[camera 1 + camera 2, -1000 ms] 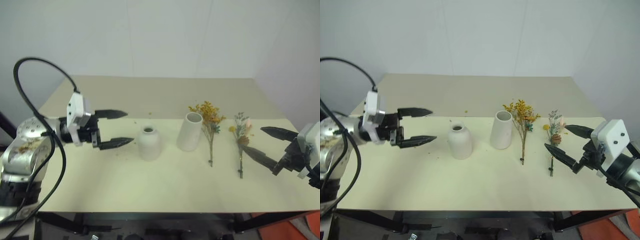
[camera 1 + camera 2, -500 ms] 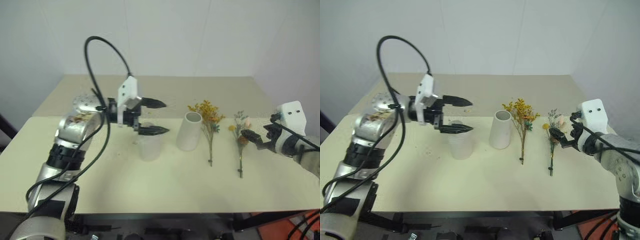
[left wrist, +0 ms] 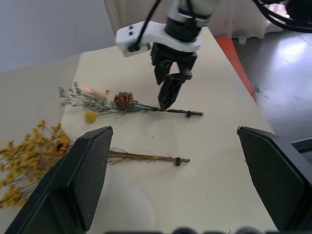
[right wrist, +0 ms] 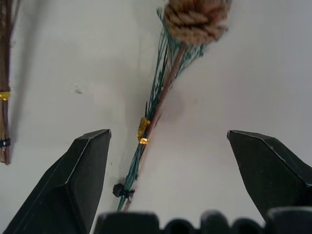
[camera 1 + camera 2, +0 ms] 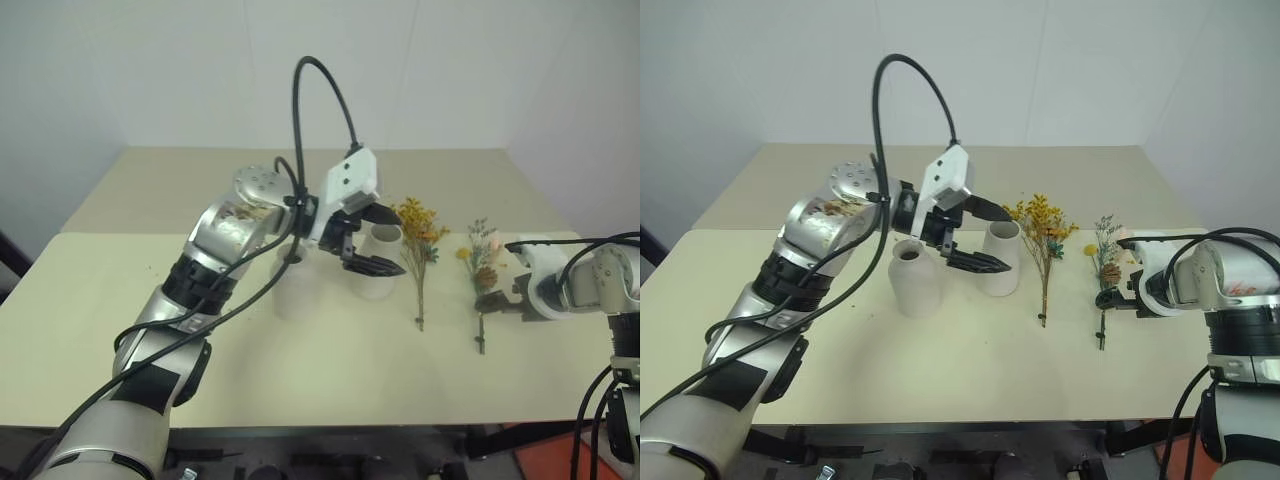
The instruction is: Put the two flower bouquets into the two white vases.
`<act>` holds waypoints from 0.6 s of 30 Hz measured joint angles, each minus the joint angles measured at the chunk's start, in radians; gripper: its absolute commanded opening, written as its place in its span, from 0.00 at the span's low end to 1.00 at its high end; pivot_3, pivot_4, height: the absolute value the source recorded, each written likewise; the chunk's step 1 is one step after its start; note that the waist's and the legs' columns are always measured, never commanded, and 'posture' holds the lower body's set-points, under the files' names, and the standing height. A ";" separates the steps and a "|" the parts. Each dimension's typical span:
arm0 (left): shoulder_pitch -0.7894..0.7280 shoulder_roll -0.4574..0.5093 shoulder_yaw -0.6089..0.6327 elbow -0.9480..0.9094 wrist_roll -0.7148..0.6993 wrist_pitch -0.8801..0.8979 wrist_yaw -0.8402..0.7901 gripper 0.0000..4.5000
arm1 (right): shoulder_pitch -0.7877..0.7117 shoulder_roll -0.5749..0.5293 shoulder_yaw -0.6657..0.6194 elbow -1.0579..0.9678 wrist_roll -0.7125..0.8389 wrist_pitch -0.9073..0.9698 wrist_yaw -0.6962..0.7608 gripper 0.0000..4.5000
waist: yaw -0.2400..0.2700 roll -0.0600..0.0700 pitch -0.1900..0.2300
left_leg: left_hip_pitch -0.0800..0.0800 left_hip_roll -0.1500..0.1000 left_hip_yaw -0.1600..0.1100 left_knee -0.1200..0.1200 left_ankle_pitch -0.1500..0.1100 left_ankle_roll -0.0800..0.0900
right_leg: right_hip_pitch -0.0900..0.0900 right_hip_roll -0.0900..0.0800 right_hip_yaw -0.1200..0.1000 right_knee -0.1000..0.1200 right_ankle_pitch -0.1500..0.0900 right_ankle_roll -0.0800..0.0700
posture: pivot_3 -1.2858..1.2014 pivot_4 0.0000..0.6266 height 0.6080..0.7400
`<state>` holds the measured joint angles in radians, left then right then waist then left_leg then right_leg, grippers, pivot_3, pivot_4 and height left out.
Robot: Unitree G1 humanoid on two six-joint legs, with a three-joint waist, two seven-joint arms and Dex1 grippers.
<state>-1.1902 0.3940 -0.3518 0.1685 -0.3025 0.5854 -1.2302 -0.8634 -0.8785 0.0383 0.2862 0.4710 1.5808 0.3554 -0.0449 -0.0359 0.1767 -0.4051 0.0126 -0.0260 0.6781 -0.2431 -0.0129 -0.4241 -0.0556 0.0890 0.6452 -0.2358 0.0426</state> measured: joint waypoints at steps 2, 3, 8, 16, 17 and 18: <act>-0.003 -0.010 -0.007 0.007 0.011 -0.003 -0.004 1.00 | -0.028 0.000 0.047 0.082 -0.028 -0.030 0.029 1.00 | -0.001 0.000 0.000 | 0.000 0.000 0.000 0.000 0.000 0.000 | -0.001 0.000 0.000 0.000 0.000 0.000 | 0.52 0.24 1.00; -0.003 -0.013 -0.009 0.007 0.014 -0.003 -0.005 1.00 | -0.037 0.000 0.068 0.115 -0.040 -0.042 0.044 1.00 | -0.001 0.000 0.000 | -0.001 0.000 0.000 0.000 0.000 0.000 | -0.001 0.000 0.000 0.000 0.000 0.000 | 0.52 0.24 1.00; -0.003 -0.026 -0.009 0.007 0.022 0.003 -0.006 1.00 | -0.110 0.015 0.171 0.255 -0.089 -0.095 0.136 1.00 | -0.003 0.002 0.001 | 0.000 0.000 0.000 0.000 0.000 0.000 | -0.001 0.000 0.001 0.000 0.000 0.000 | 0.52 0.24 1.00; -0.002 -0.014 -0.009 0.004 0.022 0.005 -0.022 1.00 | -0.145 0.045 0.250 0.278 -0.143 -0.125 0.232 0.73 | -0.001 0.002 0.001 | 0.000 0.000 0.000 0.000 0.000 0.000 | -0.001 0.000 0.001 0.001 0.000 0.001 | 0.52 0.24 1.00; -0.002 -0.012 -0.009 0.004 0.022 0.005 -0.023 1.00 | -0.145 0.046 0.254 0.280 -0.147 -0.131 0.237 0.66 | -0.001 0.002 0.001 | 0.000 0.000 0.000 0.000 0.000 0.000 | -0.001 0.000 0.001 0.001 0.000 0.001 | 0.52 0.24 1.00; -0.002 -0.011 -0.009 0.004 0.022 0.005 -0.026 1.00 | -0.146 0.047 0.257 0.283 -0.155 -0.137 0.246 0.58 | -0.002 0.002 0.001 | 0.000 0.000 0.000 0.000 0.000 0.000 | 0.000 0.000 0.001 0.001 0.000 0.000 | 0.52 0.24 1.00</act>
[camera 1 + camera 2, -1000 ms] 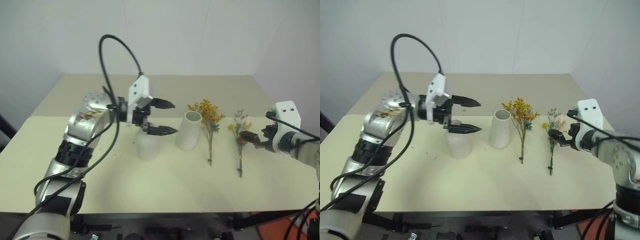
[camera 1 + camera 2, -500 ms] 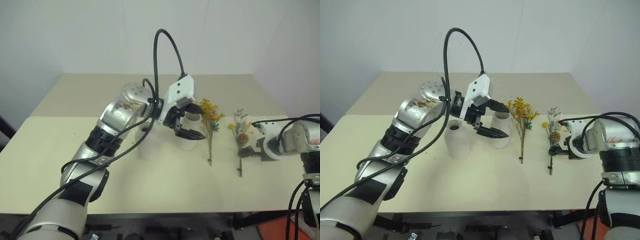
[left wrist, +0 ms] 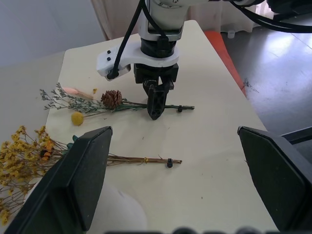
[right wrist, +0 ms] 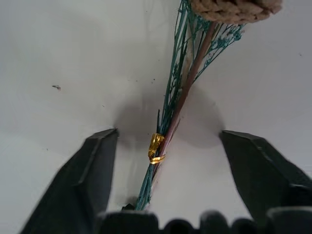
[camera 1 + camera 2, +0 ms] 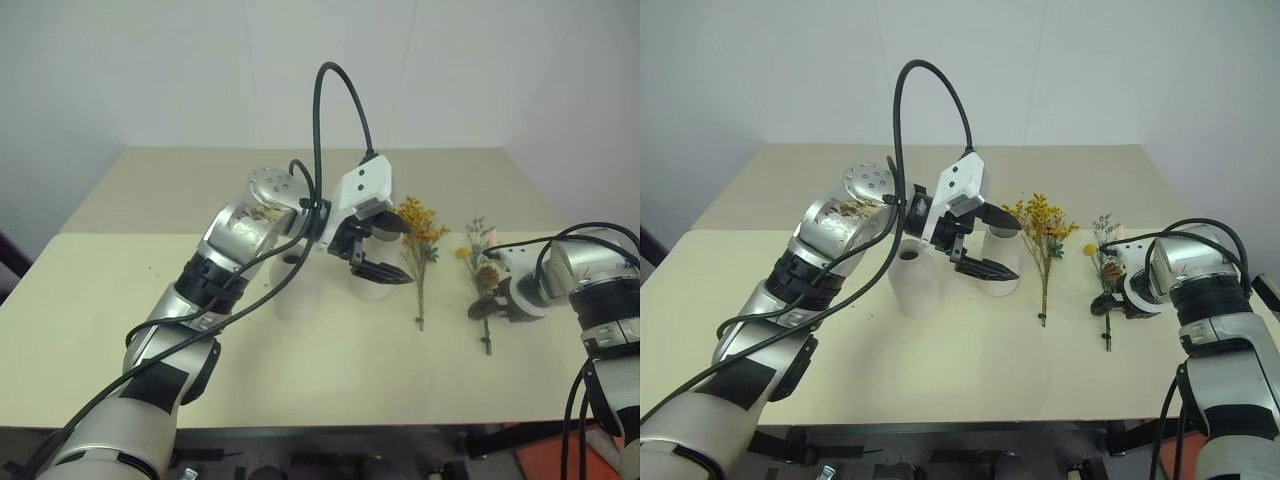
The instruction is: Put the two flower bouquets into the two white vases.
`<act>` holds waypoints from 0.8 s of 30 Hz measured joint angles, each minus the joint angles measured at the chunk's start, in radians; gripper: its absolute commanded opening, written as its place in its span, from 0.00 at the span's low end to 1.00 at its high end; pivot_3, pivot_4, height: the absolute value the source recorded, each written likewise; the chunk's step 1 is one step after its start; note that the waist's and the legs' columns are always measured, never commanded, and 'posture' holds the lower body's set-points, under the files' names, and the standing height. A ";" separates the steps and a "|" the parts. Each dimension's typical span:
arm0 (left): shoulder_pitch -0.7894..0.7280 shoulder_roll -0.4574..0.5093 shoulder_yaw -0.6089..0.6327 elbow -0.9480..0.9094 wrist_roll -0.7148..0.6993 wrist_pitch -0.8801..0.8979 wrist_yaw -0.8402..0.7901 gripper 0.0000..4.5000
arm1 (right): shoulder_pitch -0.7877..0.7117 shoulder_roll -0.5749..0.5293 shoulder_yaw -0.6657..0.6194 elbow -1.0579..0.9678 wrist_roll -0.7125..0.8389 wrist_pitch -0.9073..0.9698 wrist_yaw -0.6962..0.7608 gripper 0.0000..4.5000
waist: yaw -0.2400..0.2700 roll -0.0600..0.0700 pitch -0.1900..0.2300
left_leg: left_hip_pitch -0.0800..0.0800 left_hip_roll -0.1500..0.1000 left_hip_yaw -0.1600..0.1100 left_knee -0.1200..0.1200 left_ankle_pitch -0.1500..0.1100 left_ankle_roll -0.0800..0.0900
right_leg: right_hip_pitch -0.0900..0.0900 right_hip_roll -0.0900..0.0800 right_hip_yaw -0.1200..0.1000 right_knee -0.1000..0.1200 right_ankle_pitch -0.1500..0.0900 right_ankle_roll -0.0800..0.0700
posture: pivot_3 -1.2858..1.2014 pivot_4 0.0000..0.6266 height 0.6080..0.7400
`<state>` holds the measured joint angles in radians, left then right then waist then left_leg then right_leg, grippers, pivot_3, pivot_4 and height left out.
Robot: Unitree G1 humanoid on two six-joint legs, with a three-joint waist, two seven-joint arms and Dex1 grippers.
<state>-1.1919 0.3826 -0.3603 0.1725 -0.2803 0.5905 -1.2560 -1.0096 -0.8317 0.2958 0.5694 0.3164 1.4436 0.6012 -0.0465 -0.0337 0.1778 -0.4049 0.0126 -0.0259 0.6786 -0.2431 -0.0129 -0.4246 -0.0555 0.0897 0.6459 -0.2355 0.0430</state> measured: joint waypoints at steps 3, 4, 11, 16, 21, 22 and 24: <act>0.000 0.000 0.000 0.000 0.000 0.000 -0.001 1.00 | -0.001 0.004 0.002 0.009 -0.023 -0.014 0.015 0.35 | 0.000 0.000 0.000 | 0.000 0.000 0.000 0.000 0.000 0.000 | 0.000 0.000 0.000 0.000 0.000 0.000 | 0.52 0.24 1.00; 0.000 0.000 0.000 0.000 0.000 -0.001 -0.001 1.00 | -0.001 0.004 0.002 0.011 -0.029 -0.018 0.022 0.27 | -0.001 0.000 0.000 | 0.000 0.000 0.000 0.000 0.000 0.000 | 0.000 0.000 0.000 0.000 0.000 0.000 | 0.52 0.24 1.00; 0.001 0.014 0.000 0.005 0.026 -0.047 -0.003 1.00 | -0.001 0.024 -0.054 0.018 -0.051 -0.021 0.022 0.02 | -0.001 0.000 0.000 | 0.000 0.000 0.000 0.000 0.000 0.000 | 0.000 0.000 0.000 0.001 0.000 0.000 | 0.52 0.24 1.00; 0.015 0.049 0.004 0.024 0.046 -0.073 -0.004 1.00 | -0.001 0.031 -0.219 0.017 -0.051 0.017 -0.041 0.02 | 0.001 0.001 0.000 | -0.001 0.000 0.000 0.000 0.000 0.000 | -0.001 0.000 0.000 0.001 0.000 0.000 | 0.52 0.24 1.00; 0.019 0.087 0.030 0.039 0.047 -0.090 -0.009 1.00 | 0.009 0.074 -0.507 -0.053 -0.060 0.001 -0.190 0.02 | 0.001 0.001 0.000 | -0.001 0.000 0.000 0.000 0.000 0.000 | -0.001 0.000 0.000 0.001 0.000 0.000 | 0.52 0.24 1.00; 0.019 0.095 0.036 0.040 0.047 -0.090 -0.009 1.00 | 0.020 0.097 -0.583 -0.117 -0.060 -0.040 -0.231 0.02 | 0.001 0.002 0.000 | -0.001 0.000 0.000 -0.001 0.000 0.000 | -0.001 0.000 0.000 0.001 0.000 0.000 | 0.52 0.24 1.00; 0.020 0.101 0.046 0.047 0.047 -0.090 -0.008 1.00 | 0.044 0.131 -0.665 -0.238 -0.059 -0.134 -0.279 0.02 | 0.001 0.002 0.000 | -0.001 0.000 -0.001 -0.001 0.000 0.000 | -0.001 0.000 0.000 0.001 0.000 0.000 | 0.52 0.24 1.00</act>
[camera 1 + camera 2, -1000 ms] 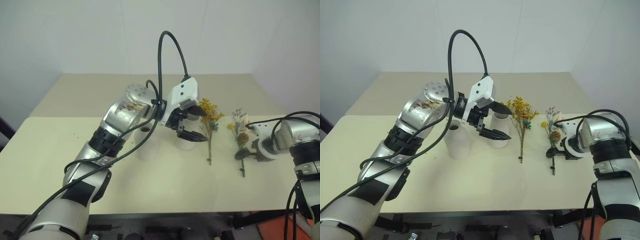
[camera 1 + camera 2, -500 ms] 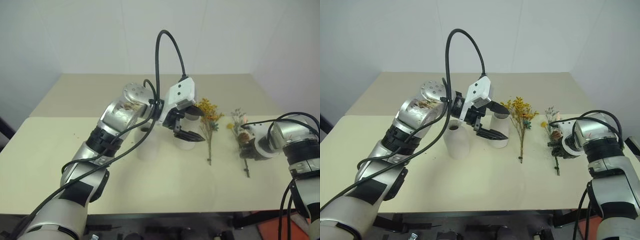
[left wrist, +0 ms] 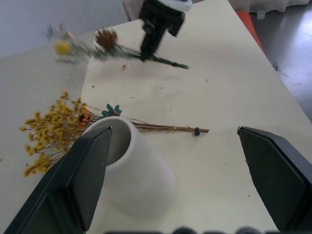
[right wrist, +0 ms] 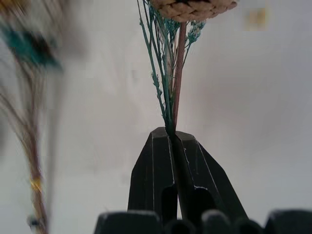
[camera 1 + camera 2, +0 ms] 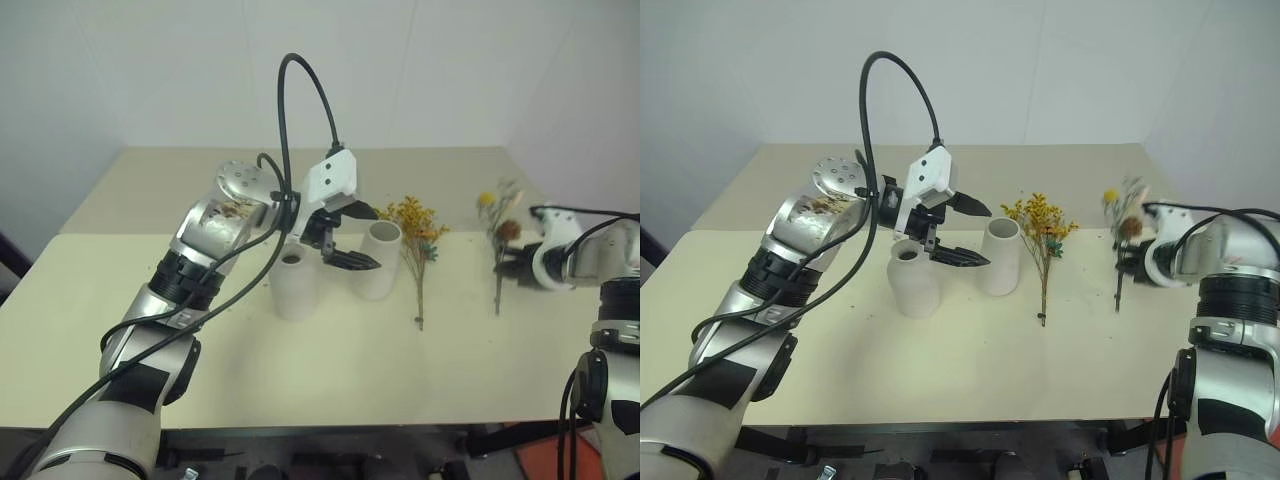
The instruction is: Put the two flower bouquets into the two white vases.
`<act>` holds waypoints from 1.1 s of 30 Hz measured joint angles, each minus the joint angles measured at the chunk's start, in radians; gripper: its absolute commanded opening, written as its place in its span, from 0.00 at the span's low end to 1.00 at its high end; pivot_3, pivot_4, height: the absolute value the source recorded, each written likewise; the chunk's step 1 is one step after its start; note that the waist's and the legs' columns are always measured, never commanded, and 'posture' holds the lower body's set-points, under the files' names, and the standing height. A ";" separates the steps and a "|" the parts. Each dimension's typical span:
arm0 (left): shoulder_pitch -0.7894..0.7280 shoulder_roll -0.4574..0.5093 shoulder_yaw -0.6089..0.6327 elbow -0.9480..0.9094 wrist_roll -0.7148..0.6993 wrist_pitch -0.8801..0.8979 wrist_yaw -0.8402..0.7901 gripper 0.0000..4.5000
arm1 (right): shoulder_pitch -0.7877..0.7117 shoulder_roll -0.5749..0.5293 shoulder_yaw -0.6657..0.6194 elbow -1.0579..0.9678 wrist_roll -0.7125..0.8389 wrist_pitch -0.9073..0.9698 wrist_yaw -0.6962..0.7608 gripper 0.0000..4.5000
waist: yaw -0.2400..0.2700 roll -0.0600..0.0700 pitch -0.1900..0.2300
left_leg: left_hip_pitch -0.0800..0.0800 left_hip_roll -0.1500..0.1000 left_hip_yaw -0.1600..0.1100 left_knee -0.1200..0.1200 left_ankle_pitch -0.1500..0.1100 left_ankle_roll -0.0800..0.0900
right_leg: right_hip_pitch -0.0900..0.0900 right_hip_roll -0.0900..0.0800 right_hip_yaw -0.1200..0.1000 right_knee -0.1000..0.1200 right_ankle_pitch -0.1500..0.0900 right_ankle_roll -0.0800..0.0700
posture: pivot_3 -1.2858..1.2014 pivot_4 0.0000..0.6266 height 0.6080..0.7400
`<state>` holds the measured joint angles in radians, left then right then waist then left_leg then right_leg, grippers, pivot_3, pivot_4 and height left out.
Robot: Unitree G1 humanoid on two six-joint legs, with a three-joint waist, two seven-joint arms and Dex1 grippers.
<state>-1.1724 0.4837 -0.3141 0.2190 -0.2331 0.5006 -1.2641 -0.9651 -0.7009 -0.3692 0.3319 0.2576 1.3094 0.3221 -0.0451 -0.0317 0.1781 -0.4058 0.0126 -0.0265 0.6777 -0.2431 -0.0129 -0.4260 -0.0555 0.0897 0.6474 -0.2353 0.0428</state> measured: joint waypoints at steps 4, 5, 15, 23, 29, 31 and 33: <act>0.000 0.010 0.017 0.024 0.000 0.006 0.007 1.00 | 0.042 0.110 -0.056 -0.212 0.007 -0.187 -0.046 0.02 | -0.005 0.000 0.000 | 0.001 0.000 0.000 0.001 0.000 0.000 | 0.000 0.000 0.001 0.001 0.000 0.000 | 0.52 0.24 1.00; 0.000 0.010 0.019 0.027 0.000 0.014 0.009 1.00 | 0.044 0.150 -0.057 -0.261 0.026 -0.229 -0.045 0.02 | -0.007 0.000 0.000 | 0.001 0.000 0.000 0.001 0.000 0.000 | 0.000 0.000 0.001 0.001 0.000 0.000 | 0.52 0.24 1.00; -0.003 0.001 0.020 0.084 0.031 0.194 0.104 1.00 | 0.107 0.364 0.042 -0.430 0.159 -0.576 0.085 0.02 | -0.002 0.001 0.000 | 0.000 0.000 -0.001 0.001 0.000 0.000 | 0.000 0.000 -0.001 0.002 0.000 0.000 | 0.52 0.24 1.00; -0.020 -0.014 0.020 0.093 0.036 0.267 0.133 1.00 | 0.188 0.411 0.159 -0.489 0.187 -0.668 0.119 0.02 | 0.000 0.001 0.000 | 0.000 0.000 -0.001 0.001 0.000 0.000 | 0.000 0.000 -0.001 0.002 0.001 0.000 | 0.52 0.24 1.00; -0.020 -0.012 0.020 0.095 0.038 0.267 0.133 1.00 | 0.252 0.397 0.202 -0.490 0.164 -0.720 0.127 0.02 | -0.001 0.001 0.000 | 0.000 0.000 -0.001 0.001 0.000 0.000 | 0.000 0.000 -0.001 0.002 0.000 0.000 | 0.52 0.24 1.00; -0.020 -0.011 0.020 0.095 0.039 0.267 0.132 1.00 | 0.279 0.394 0.217 -0.490 0.147 -0.741 0.130 0.02 | -0.001 0.001 0.000 | 0.000 0.000 -0.001 0.001 0.000 0.000 | 0.000 0.000 -0.001 0.002 0.000 0.000 | 0.52 0.24 1.00; -0.020 -0.010 0.020 0.095 0.039 0.267 0.131 1.00 | 0.293 0.390 0.237 -0.490 0.134 -0.764 0.132 0.02 | -0.002 0.001 0.000 | 0.001 0.000 -0.001 0.001 0.000 0.000 | 0.000 0.000 -0.001 0.002 0.001 0.000 | 0.52 0.24 1.00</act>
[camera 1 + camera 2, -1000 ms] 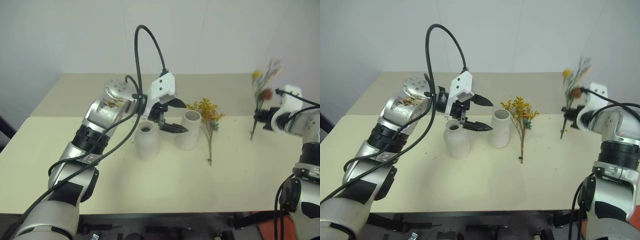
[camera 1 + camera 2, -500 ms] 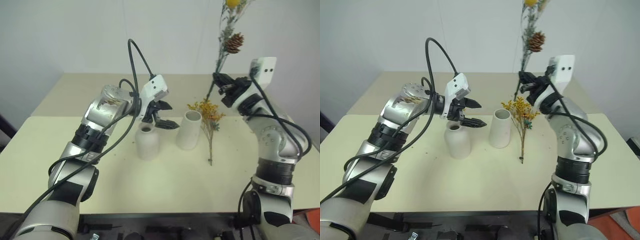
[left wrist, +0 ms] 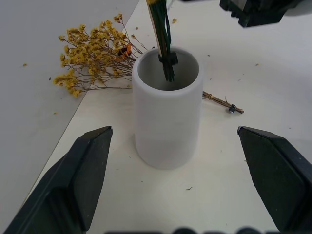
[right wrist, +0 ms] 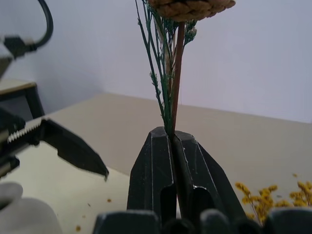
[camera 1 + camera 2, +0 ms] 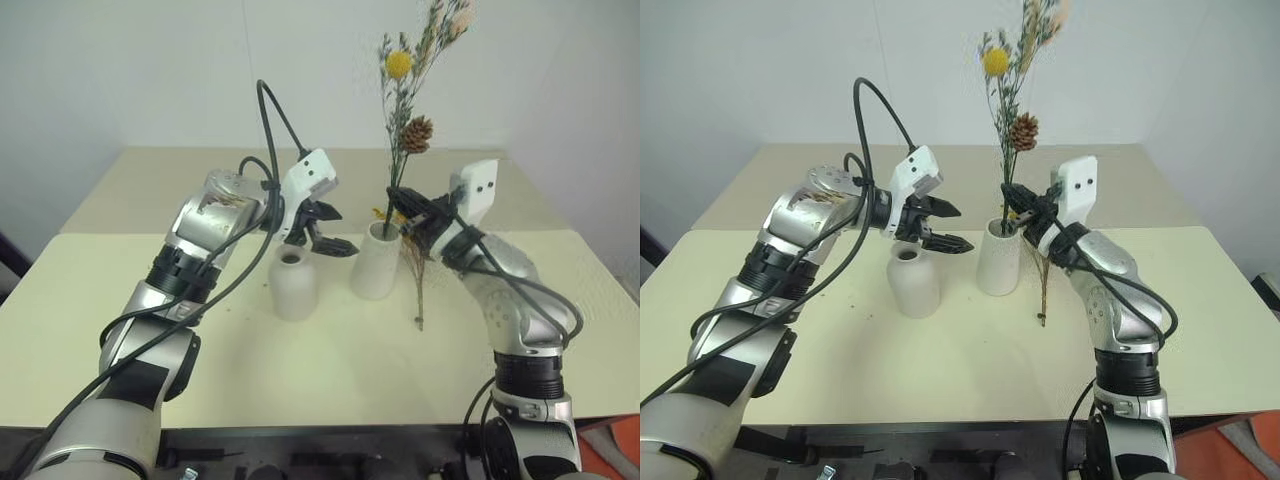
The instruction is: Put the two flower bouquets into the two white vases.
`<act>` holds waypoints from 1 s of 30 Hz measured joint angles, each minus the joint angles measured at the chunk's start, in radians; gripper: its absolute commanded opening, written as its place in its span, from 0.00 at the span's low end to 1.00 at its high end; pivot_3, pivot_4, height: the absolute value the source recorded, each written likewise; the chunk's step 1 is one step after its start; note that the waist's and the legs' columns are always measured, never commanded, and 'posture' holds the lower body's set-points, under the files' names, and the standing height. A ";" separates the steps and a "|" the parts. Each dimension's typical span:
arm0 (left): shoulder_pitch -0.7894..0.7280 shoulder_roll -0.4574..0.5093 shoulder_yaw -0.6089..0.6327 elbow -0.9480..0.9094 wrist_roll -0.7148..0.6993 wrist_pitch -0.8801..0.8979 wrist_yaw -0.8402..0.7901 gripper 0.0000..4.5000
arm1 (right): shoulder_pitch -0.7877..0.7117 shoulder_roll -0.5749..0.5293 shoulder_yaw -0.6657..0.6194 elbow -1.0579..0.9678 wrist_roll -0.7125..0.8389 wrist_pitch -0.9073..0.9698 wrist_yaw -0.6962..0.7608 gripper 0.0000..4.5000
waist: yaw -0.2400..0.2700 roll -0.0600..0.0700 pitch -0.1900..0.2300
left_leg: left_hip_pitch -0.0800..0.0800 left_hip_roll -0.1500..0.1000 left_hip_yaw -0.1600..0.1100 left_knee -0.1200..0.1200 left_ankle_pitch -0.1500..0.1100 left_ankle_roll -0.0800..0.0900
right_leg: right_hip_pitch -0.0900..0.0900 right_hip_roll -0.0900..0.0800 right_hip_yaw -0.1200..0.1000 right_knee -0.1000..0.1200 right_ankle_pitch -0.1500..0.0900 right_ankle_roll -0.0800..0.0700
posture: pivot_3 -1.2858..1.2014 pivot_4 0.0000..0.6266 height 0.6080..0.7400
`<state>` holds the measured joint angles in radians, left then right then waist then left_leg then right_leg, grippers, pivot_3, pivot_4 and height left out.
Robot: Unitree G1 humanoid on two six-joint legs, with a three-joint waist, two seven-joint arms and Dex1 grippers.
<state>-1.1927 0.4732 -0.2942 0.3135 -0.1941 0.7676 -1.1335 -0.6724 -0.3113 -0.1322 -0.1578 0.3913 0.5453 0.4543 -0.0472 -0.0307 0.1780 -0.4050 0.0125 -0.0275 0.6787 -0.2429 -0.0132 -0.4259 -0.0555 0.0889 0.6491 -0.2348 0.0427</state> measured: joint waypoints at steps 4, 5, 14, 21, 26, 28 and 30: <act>0.000 0.000 0.000 -0.002 0.000 0.000 -0.006 1.00 | 0.007 0.000 0.012 0.011 -0.022 -0.041 -0.002 0.07 | 0.001 0.000 0.000 | 0.000 0.000 0.000 0.000 0.000 0.000 | 0.000 0.000 0.000 0.000 0.000 0.000 | 0.52 0.24 1.00; 0.000 0.000 0.000 -0.003 0.000 0.000 -0.007 1.00 | 0.014 0.001 0.017 0.013 -0.026 -0.048 -0.002 0.13 | 0.001 0.000 0.000 | 0.000 0.000 0.000 0.000 0.000 0.000 | 0.000 0.000 0.000 0.000 0.000 0.000 | 0.52 0.24 1.00; 0.000 0.001 -0.002 -0.004 0.001 -0.003 -0.019 1.00 | 0.069 -0.003 0.041 0.011 -0.036 -0.057 -0.007 0.79 | 0.001 0.000 0.000 | 0.000 0.000 0.000 0.000 0.000 0.000 | 0.000 0.000 0.000 0.000 0.000 0.000 | 0.52 0.24 1.00; 0.000 -0.005 -0.005 -0.015 0.004 -0.021 -0.028 1.00 | 0.150 -0.061 0.031 -0.075 -0.023 -0.038 -0.011 1.00 | 0.003 0.000 0.000 | -0.001 0.000 0.000 0.000 0.000 0.000 | 0.000 0.000 0.000 0.000 0.000 0.000 | 0.52 0.24 1.00; -0.001 -0.005 -0.004 -0.031 0.002 -0.033 -0.030 1.00 | 0.176 -0.144 -0.090 -0.170 0.040 0.069 -0.047 1.00 | 0.005 0.000 0.000 | 0.000 0.000 0.000 0.000 0.000 0.000 | 0.001 0.000 0.000 0.000 0.000 0.000 | 0.52 0.24 1.00; -0.001 -0.002 0.000 -0.046 -0.005 -0.036 -0.037 1.00 | 0.151 -0.189 -0.157 -0.193 0.083 0.145 -0.073 1.00 | 0.005 0.000 0.000 | 0.000 0.000 0.000 0.000 0.000 0.000 | 0.001 0.000 0.000 -0.001 0.000 0.000 | 0.52 0.24 1.00; 0.001 0.004 0.007 -0.073 -0.021 -0.044 -0.058 1.00 | 0.107 -0.250 -0.210 -0.199 0.113 0.246 -0.104 1.00 | 0.002 0.000 0.000 | 0.000 0.000 0.000 0.000 0.000 0.000 | 0.001 0.000 0.000 -0.001 0.000 0.000 | 0.52 0.24 1.00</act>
<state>-1.1916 0.4769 -0.2874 0.2404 -0.2154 0.7240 -1.1913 -0.5652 -0.5618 -0.3420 -0.3564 0.5040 0.7909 0.3499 -0.0453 -0.0308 0.1780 -0.4048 0.0125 -0.0273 0.6789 -0.2430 -0.0131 -0.4250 -0.0555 0.0891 0.6483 -0.2349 0.0428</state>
